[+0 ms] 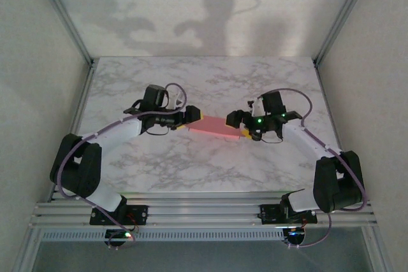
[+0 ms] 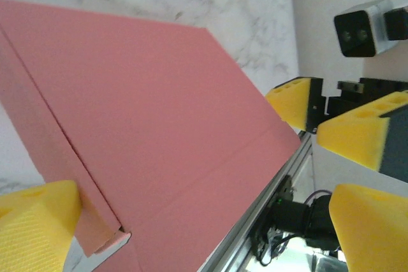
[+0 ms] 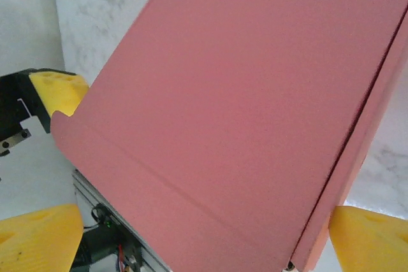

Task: Fold the paper box

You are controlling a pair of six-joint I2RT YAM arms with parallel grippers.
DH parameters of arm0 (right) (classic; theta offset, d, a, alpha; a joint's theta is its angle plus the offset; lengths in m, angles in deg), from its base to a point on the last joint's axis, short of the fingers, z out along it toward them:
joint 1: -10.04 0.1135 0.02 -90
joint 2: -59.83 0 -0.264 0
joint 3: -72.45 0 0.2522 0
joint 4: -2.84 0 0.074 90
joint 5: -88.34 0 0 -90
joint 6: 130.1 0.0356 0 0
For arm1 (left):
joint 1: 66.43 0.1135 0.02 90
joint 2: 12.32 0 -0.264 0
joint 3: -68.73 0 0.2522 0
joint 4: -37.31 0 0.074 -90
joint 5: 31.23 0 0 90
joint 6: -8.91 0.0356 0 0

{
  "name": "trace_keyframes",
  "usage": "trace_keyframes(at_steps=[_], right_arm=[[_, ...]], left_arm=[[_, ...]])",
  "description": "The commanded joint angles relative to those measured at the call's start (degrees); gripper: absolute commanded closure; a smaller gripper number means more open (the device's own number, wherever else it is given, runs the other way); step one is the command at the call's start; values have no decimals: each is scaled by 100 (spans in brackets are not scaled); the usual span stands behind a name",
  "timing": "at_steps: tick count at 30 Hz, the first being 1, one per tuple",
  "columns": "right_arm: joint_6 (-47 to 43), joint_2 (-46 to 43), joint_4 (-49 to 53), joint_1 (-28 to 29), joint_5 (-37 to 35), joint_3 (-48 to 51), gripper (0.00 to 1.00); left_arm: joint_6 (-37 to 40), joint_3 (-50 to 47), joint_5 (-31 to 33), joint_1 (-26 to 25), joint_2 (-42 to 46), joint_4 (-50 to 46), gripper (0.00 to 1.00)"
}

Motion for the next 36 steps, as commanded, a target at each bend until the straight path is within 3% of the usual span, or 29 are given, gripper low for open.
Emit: trace_keyframes(at_steps=[1,12,36], right_arm=[[-122,-68,112,-106,276,-352,1],[-8,112,108,-386,265,-736,1],[-88,396,-51,-383,342,-606,1]], left_arm=[[-197,227,-377,10,154,279,1],[-283,370,-312,49,66,290,1],[-76,174,144,49,-178,124,1]])
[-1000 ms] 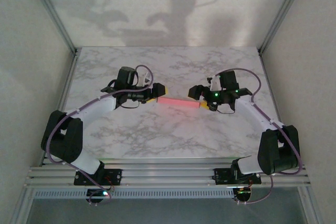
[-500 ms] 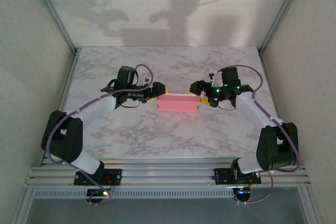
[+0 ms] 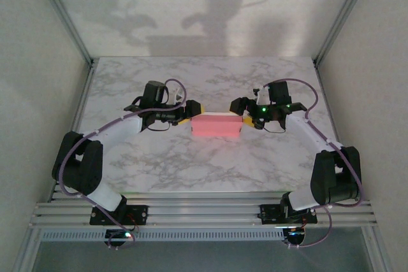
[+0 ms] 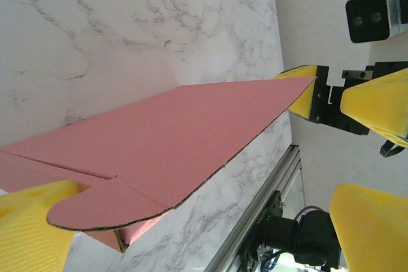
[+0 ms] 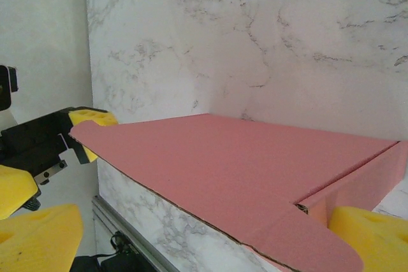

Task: Fold the paper box

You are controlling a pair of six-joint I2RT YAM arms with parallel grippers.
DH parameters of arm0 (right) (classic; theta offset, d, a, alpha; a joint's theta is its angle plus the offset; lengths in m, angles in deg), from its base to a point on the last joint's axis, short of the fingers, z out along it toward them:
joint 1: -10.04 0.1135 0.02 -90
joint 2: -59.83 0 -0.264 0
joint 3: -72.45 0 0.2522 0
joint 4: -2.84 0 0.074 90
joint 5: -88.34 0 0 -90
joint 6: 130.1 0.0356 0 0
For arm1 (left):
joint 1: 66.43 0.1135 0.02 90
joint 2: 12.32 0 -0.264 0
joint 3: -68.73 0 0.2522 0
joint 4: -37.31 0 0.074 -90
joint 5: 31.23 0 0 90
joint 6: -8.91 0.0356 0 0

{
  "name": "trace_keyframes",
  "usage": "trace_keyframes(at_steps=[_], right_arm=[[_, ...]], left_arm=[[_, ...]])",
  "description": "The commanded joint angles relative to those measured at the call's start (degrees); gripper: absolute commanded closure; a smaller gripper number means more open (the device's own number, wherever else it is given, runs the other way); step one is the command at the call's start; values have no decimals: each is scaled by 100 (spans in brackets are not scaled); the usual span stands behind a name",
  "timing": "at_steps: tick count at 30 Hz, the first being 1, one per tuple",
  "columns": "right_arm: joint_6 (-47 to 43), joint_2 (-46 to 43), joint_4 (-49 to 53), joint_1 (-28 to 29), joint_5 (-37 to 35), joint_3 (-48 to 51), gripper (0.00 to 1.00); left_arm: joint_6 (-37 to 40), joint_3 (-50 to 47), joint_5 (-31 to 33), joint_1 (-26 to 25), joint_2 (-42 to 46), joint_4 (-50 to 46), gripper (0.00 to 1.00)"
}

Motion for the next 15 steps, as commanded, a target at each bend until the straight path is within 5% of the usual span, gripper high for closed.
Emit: trace_keyframes(at_steps=[1,15], right_arm=[[-123,76,70,-5,136,-4,1],[-752,39,558,-4,-88,-172,1]], left_arm=[[136,-1,120,-5,-30,-92,1],[177,-36,185,-8,-110,-107,1]])
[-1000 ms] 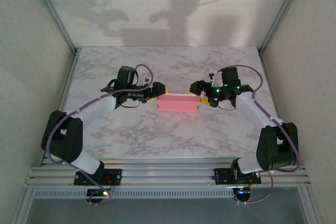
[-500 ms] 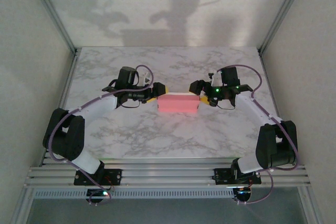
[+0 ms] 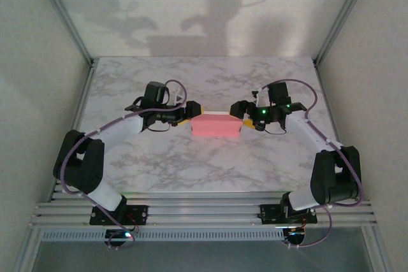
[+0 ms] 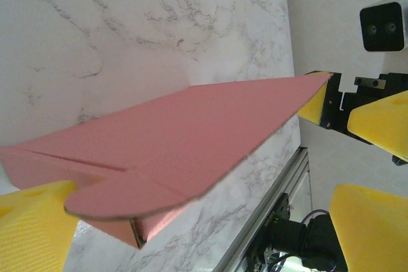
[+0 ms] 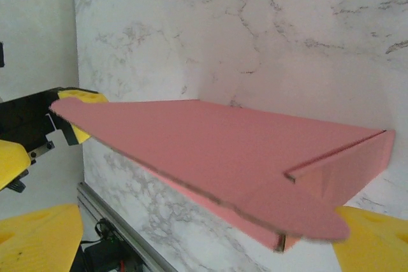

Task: Fold the paper box

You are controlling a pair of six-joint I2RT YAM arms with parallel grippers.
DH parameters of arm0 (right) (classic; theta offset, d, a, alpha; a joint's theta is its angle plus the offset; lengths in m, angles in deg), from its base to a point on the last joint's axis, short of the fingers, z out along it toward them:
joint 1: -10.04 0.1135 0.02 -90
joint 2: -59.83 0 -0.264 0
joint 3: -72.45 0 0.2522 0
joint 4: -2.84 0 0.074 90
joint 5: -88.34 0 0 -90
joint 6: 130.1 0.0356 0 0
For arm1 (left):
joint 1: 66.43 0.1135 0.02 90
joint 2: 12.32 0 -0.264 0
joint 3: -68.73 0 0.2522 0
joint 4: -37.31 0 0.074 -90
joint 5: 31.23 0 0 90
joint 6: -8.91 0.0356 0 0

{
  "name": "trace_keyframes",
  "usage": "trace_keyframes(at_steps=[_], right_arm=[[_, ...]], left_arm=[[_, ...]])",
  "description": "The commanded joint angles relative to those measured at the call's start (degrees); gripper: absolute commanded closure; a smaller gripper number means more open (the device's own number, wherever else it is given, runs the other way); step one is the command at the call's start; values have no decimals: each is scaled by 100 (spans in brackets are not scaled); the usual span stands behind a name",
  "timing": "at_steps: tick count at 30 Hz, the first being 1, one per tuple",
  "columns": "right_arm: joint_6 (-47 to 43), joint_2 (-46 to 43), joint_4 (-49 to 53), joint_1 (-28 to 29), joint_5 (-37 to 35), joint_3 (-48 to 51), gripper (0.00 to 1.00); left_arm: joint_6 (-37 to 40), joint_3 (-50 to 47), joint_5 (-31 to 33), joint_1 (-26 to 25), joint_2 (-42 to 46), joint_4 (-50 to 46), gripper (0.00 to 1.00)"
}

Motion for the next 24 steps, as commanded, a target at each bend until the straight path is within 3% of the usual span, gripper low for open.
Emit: trace_keyframes(at_steps=[1,7,15,20,24], right_arm=[[-264,7,231,-4,-96,-170,1],[-809,-185,592,-2,-387,-250,1],[-1774,-567,1298,-1,-1057,-563,2],[-2360,-706,1572,29,-1458,-772,15],[-2624,-618,1660,73,-1687,-1010,27]], left_arm=[[148,-37,96,-8,-3,-80,1],[643,182,316,16,122,-631,1],[2112,828,799,158,371,-1976,6],[3093,1207,1065,185,456,-2484,9],[3648,1709,1211,186,208,-2935,20]])
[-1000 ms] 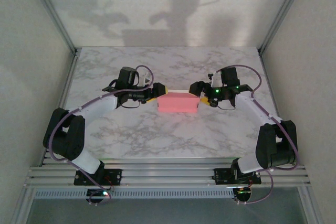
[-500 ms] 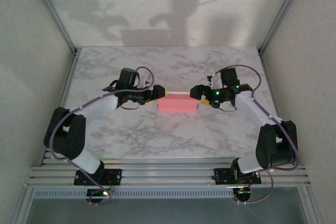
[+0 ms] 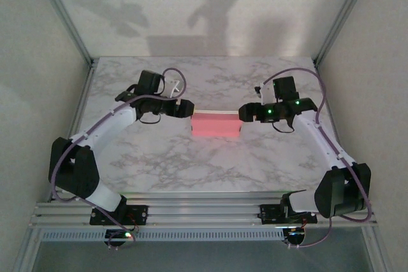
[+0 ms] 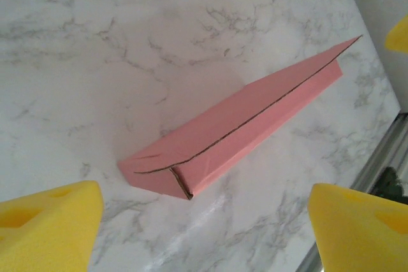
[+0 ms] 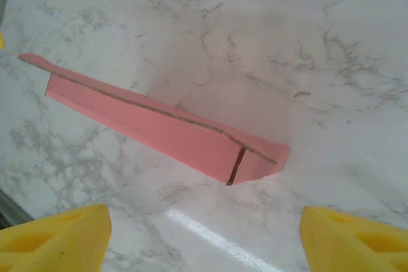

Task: Fold the paper box

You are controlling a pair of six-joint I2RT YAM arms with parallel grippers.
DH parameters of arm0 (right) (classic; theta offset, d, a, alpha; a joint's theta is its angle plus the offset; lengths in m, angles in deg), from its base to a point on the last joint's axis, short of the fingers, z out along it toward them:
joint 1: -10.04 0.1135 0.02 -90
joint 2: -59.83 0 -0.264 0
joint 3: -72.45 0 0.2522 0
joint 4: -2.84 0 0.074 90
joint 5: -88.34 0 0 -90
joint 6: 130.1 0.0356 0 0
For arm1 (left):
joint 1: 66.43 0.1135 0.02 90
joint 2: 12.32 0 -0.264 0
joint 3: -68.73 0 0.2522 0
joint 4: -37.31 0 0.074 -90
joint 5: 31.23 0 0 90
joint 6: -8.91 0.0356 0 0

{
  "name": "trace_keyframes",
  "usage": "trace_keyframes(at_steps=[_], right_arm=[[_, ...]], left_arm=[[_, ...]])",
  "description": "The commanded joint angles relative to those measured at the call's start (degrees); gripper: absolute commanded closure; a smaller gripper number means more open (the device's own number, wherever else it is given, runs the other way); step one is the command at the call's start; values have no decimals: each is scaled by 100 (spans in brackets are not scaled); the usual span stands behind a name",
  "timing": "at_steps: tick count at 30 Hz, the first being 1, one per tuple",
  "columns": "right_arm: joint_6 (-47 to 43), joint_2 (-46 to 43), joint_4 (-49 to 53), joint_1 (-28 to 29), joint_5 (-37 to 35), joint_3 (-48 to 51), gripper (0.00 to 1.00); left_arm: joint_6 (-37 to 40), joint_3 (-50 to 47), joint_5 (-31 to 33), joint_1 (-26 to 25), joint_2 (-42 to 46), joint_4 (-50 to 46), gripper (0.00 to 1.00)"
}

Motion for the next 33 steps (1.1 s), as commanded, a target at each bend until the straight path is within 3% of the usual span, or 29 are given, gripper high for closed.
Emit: trace_keyframes(at_steps=[1,3,7,12,21,28,33], right_arm=[[-538,43,278,72,-293,-311,28],[-672,99,291,91,-306,-388,32],[-989,291,418,102,-339,-633,42],[-1186,516,594,193,-379,-901,44],[-1235,685,693,231,-499,-974,45],[-1209,825,747,254,-598,-1033,45],[-1183,822,748,262,-647,-1035,45]], left_arm=[[865,537,244,26,-166,-726,25],[1057,784,249,26,-308,-989,38],[1389,1163,191,7,-585,-1464,45],[1604,1425,294,-83,-838,-1759,52],[1761,1735,327,-263,-1266,-2014,54],[1752,1865,462,-317,-1404,-2116,65],[1728,1868,534,-330,-1378,-2147,67]])
